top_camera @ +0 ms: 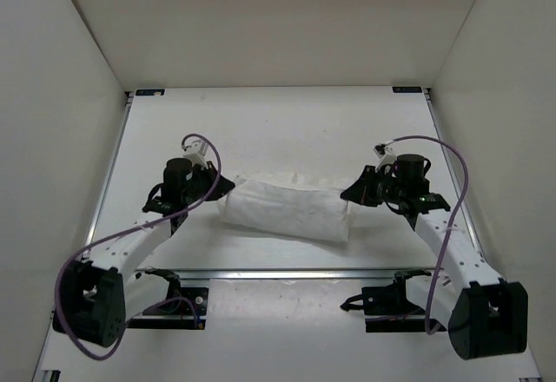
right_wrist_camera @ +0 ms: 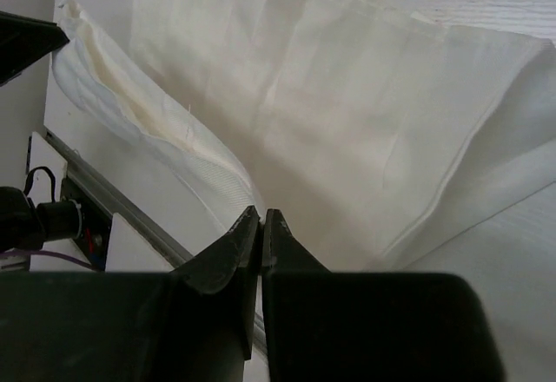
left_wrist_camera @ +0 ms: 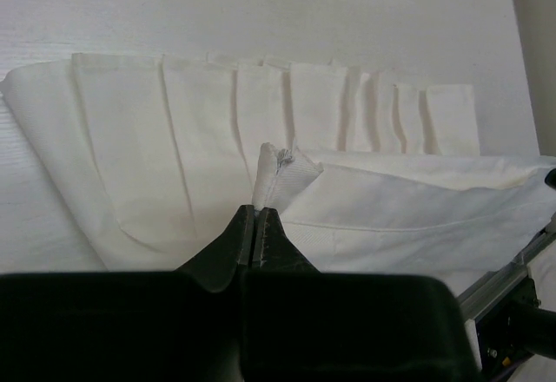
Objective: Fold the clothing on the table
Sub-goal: Fold the skirt
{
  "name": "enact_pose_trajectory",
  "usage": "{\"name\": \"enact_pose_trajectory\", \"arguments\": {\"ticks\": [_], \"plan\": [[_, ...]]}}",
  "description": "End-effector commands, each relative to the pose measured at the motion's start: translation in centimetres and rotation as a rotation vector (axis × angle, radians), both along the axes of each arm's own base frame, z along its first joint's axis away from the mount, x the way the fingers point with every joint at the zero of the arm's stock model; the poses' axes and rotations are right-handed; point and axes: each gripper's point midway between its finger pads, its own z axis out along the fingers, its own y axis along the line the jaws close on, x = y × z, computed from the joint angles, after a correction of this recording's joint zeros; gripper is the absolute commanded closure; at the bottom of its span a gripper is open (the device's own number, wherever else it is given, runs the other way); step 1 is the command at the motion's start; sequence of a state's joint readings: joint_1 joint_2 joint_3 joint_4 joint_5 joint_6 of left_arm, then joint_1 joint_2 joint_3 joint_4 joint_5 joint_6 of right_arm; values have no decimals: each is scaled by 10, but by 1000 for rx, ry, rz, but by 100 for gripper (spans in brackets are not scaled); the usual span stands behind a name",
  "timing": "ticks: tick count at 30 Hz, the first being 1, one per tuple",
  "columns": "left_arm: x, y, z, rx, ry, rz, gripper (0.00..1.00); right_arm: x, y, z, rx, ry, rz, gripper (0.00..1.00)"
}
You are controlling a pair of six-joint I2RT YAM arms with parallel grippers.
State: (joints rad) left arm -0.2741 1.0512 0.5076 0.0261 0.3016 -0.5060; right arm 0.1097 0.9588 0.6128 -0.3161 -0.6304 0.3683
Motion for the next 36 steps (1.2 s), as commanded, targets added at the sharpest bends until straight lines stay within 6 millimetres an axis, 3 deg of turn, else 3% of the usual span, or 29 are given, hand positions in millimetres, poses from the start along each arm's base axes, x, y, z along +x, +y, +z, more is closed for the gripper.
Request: {"name": "enact_pose_trajectory", "arguments": {"ticks": [1,3,4,5,6,7,8,9,10,12,13,14,15,16,20,22,23,24,25,27,28,31,36], "plan": [[42,21,4,50,-40,123,100,42,-5,5,-19,-75,-55,100],[58,20,0,49,-19,124,100,59,-6,-4,-23,-53,-70,99],[71,21,7,53,-34,140,100,73,-5,-7,-12,-56,-78,99],[79,20,-8,66,13,152,100,79,-7,-25,-16,-3,-94,100],[93,17,-12,64,31,162,100,97,-8,-19,-15,-52,-111,100],[108,16,-21,68,55,177,97,114,-7,-26,-15,-43,-106,99],[115,18,-25,57,72,185,95,125,-8,-44,-17,-2,-100,90],[126,15,-34,46,97,182,96,142,-7,-30,1,-42,-87,89],[137,12,-35,29,94,174,95,157,-5,-33,6,-45,-82,87],[151,11,-31,0,80,180,76,175,-5,-29,27,-78,-83,70],[156,11,-25,-6,59,177,55,183,-5,-18,33,-108,-96,64],[157,11,-24,-15,61,174,48,187,-8,-11,25,-136,-112,65],[161,14,-11,-27,29,174,46,188,-12,-1,15,-169,-130,63],[161,17,-4,-33,20,183,43,185,-11,2,13,-167,-134,60],[140,26,18,-75,-6,176,37,151,-15,4,16,-140,-163,66],[124,27,23,-101,-4,171,36,126,-10,-3,53,-114,-144,59],[115,28,29,-103,-8,168,36,110,-8,-7,60,-113,-141,48],[109,29,27,-96,3,175,36,104,-6,3,66,-151,-145,45],[98,29,31,-95,2,177,36,90,-7,-17,57,-114,-154,45],[79,31,18,-72,39,200,34,71,-9,-20,54,-146,-159,47],[72,30,23,-73,23,200,35,70,-9,-18,51,-167,-155,48],[49,30,-1,-69,51,216,34,59,-8,-36,71,-119,-130,48],[20,39,-55,-31,141,257,33,50,6,-55,113,-62,-107,39]]}}
